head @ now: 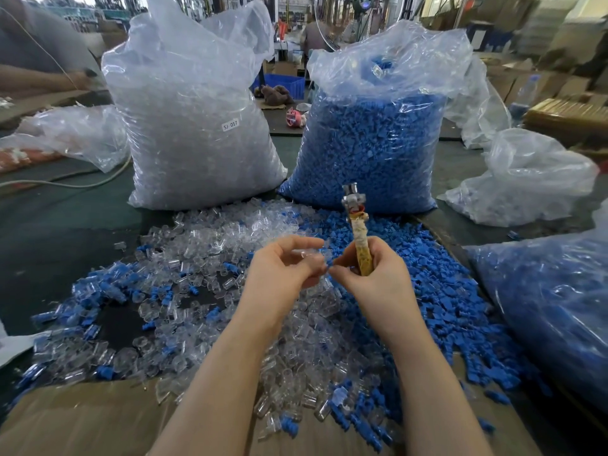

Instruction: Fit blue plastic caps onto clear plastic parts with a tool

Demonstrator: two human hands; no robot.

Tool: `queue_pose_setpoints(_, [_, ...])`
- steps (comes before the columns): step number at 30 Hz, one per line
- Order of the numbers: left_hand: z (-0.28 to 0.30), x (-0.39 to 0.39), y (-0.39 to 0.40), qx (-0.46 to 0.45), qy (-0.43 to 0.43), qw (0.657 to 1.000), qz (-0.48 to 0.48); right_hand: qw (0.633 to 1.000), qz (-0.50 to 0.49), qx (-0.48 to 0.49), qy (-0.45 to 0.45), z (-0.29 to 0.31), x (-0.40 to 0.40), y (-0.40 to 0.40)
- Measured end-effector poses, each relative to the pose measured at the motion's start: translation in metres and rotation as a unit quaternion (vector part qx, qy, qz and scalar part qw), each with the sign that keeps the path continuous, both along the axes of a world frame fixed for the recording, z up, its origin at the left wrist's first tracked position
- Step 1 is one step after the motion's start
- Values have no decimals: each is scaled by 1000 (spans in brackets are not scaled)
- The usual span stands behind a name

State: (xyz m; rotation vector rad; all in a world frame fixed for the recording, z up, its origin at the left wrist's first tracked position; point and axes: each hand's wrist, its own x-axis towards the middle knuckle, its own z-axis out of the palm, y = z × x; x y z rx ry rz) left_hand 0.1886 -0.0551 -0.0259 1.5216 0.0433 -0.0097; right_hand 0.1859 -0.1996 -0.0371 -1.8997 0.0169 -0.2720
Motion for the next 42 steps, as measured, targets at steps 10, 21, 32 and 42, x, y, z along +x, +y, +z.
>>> queue_pose_setpoints(10, [2, 3, 0, -81, 50, 995, 15, 1000, 5, -7, -25, 0, -2, 7])
queue_pose_setpoints(21, [3, -1, -5, -36, 22, 999, 17, 999, -17, -19, -34, -3, 0, 9])
queue_pose_setpoints(32, [9, -1, -4, -145, 71, 987, 5, 996, -28, 36, -77, 0, -3, 13])
queue_pose_setpoints(42, [4, -4, -10, 134, -57, 981, 130, 997, -32, -5, -71, 1, -2, 8])
